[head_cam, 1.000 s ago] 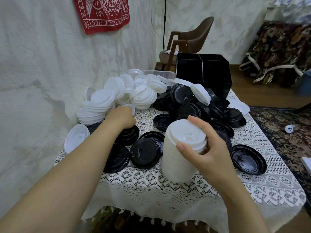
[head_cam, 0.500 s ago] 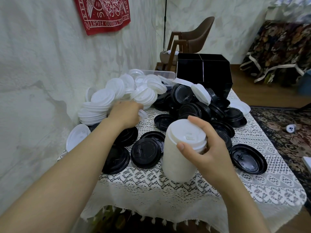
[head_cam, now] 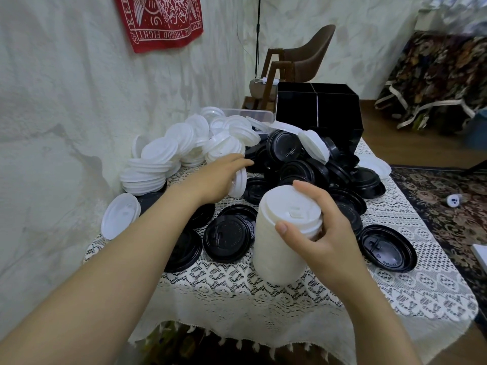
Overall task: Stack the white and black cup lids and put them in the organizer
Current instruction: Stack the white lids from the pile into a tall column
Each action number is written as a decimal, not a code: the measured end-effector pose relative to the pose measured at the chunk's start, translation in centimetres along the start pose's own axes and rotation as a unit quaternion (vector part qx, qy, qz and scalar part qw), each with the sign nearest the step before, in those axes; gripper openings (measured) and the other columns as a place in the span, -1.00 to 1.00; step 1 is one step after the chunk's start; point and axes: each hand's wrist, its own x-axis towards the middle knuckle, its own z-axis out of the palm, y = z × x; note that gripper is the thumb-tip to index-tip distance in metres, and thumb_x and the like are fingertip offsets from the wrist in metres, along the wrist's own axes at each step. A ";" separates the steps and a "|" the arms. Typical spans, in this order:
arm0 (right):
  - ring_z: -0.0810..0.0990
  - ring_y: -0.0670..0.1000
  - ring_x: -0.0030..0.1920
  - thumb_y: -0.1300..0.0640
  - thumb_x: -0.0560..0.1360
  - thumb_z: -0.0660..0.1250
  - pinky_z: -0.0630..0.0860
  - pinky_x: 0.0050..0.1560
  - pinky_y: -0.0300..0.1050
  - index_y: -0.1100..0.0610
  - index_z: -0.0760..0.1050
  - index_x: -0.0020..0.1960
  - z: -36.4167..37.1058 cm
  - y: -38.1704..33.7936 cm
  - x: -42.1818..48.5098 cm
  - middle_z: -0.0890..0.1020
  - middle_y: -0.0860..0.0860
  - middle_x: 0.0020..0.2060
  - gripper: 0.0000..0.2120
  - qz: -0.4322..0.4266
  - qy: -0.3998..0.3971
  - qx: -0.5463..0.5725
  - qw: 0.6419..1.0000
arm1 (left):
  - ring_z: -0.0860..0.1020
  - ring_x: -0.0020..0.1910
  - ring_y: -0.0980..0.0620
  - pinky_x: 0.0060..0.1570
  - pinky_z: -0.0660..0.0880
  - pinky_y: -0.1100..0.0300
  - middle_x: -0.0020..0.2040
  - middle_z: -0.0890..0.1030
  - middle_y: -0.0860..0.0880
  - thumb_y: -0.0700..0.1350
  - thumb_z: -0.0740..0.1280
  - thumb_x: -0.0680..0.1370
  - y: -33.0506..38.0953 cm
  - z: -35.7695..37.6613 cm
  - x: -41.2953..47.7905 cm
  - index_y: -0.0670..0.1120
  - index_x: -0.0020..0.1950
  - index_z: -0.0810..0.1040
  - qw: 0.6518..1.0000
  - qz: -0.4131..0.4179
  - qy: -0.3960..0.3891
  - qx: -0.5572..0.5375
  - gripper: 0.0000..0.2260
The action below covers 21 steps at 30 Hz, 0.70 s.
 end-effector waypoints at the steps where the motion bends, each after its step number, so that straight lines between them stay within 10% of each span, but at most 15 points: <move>1: 0.50 -0.30 0.10 -0.11 0.27 0.45 0.47 -0.04 -0.41 -0.19 0.40 0.28 0.0 0.0 0.0 0.47 -0.44 0.08 -0.41 0.001 0.000 0.000 1.000 | 0.24 0.48 -0.03 0.39 0.13 0.25 0.51 0.26 -0.05 -0.46 0.14 0.47 0.2 -0.1 -0.1 -0.06 0.50 0.28 1.000 -0.015 -0.004 -0.025 -0.37; 8: 0.51 -0.28 0.09 -0.10 0.27 0.46 0.47 -0.05 -0.40 -0.20 0.41 0.26 0.0 0.0 -0.1 0.48 -0.41 0.09 -0.43 0.000 0.001 0.003 1.000 | 0.08 0.43 0.29 0.25 0.02 0.51 0.56 0.12 0.09 -0.29 0.40 0.48 0.8 0.4 -0.5 0.05 0.55 0.14 0.987 -0.031 -0.062 -0.145 -0.26; 21: 0.54 -0.26 0.07 -0.08 0.26 0.47 0.48 -0.06 -0.38 -0.21 0.41 0.24 0.1 -0.1 0.0 0.51 -0.39 0.07 -0.43 0.004 0.003 0.011 1.000 | 0.36 0.41 -0.10 0.33 0.31 0.04 0.43 0.39 -0.07 0.20 0.44 0.40 0.2 2.0 1.1 -0.11 0.47 0.26 0.977 -0.146 -0.102 -0.117 -0.24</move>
